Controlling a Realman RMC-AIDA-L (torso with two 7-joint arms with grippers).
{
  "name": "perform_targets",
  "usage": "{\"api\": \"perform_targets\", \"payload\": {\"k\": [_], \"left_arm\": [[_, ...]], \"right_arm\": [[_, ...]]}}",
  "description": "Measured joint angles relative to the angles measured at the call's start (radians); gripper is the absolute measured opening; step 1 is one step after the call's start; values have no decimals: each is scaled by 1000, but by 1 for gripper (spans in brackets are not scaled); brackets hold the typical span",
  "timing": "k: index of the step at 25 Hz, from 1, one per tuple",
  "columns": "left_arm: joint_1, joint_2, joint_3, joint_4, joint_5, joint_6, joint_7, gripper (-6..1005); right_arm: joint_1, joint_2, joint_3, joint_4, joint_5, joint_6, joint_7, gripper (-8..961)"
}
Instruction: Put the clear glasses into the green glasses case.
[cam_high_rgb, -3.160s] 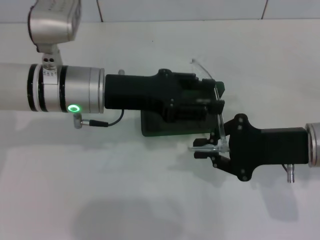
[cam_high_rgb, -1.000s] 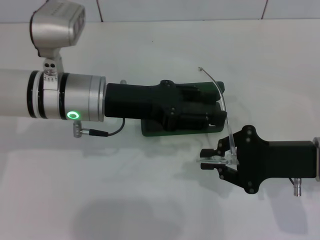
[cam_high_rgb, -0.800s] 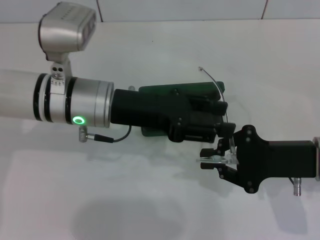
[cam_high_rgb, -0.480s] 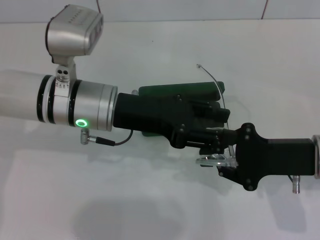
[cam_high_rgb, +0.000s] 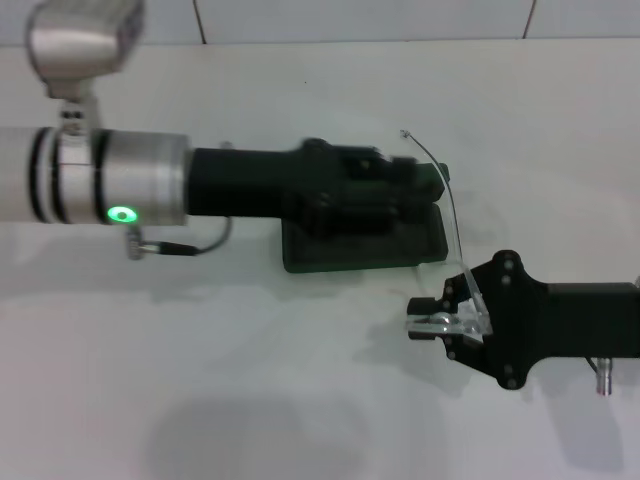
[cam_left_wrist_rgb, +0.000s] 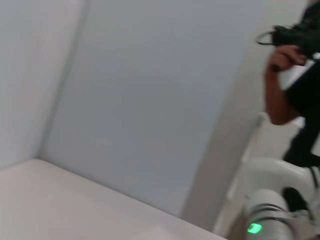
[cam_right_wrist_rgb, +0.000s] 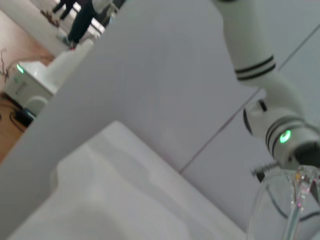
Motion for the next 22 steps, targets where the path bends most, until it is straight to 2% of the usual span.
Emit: {"api": "perform_targets", "payload": {"k": [3, 6, 9, 10, 13, 15, 19, 22], "left_arm": [[38, 18, -49, 1, 6, -26, 31, 597], [70, 17, -72, 0, 8, -83, 75, 597], [80, 7, -74, -1, 8, -123, 98, 596], [82, -13, -74, -6, 8, -169, 137, 596], [76, -43, -70, -9, 8, -191, 203, 596], [69, -60, -54, -10, 4, -195, 267, 596], [48, -65, -13, -42, -57, -195, 349, 596], [41, -64, -9, -71, -112, -192, 399, 596]], "right_arm": [[-2, 0, 1, -3, 6, -63, -2, 122], [0, 2, 2, 2, 37, -154, -17, 122], [17, 6, -19, 8, 82, -226, -16, 121], [28, 7, -39, 9, 99, -236, -6, 121], [79, 9, -105, 33, 166, -231, 58, 121], [146, 10, -143, 92, 219, -215, 130, 121], [263, 11, -179, 220, 272, -201, 250, 121], [308, 11, -181, 276, 277, -198, 310, 121]]}}
